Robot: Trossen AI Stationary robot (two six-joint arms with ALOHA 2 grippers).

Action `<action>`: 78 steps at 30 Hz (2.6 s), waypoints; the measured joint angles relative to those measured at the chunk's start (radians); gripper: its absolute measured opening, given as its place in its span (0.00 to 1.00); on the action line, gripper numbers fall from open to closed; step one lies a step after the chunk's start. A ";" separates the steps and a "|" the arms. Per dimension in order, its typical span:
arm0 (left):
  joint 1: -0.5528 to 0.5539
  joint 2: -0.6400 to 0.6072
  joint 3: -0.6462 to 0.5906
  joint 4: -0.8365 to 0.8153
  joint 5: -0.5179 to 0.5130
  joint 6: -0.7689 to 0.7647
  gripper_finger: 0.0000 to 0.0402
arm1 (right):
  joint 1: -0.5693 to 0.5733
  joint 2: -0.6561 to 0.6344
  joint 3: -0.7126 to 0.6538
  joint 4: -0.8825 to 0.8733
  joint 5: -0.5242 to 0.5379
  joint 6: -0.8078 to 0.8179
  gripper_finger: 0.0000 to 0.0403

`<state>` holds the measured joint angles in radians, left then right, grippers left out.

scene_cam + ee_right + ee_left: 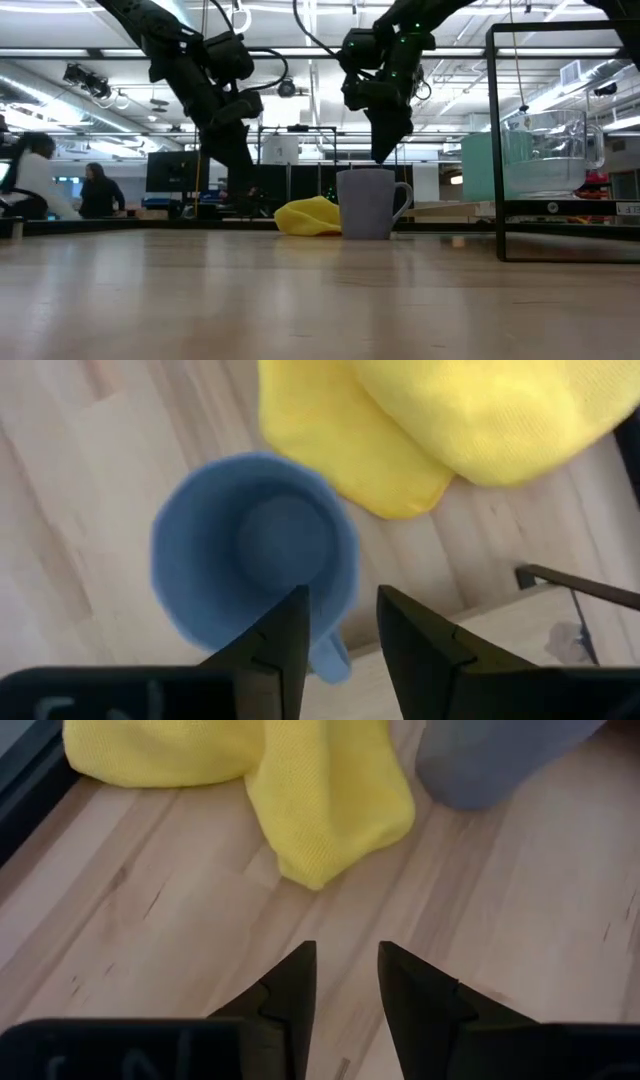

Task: Stack small to large cups/mugs on shelf
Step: Put the gray mug on the shelf

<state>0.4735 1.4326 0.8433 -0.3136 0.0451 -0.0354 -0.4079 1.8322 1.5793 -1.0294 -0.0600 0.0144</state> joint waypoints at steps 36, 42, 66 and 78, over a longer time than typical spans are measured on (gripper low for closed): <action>0.000 0.000 0.000 0.007 0.000 0.001 0.28 | 0.024 -0.003 -0.112 0.106 0.011 0.032 0.31; 0.000 0.000 0.000 0.006 0.000 0.001 0.29 | 0.024 -0.007 -0.114 0.132 0.033 0.027 0.31; -0.001 0.001 0.000 0.009 0.000 0.002 0.28 | 0.016 -0.014 -0.156 0.116 0.033 0.016 0.31; -0.001 0.001 0.000 0.009 0.000 0.001 0.28 | 0.015 -0.014 -0.175 0.140 0.033 0.019 0.23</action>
<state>0.4725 1.4334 0.8433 -0.3046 0.0453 -0.0341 -0.3927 1.8183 1.4044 -0.8891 -0.0268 0.0338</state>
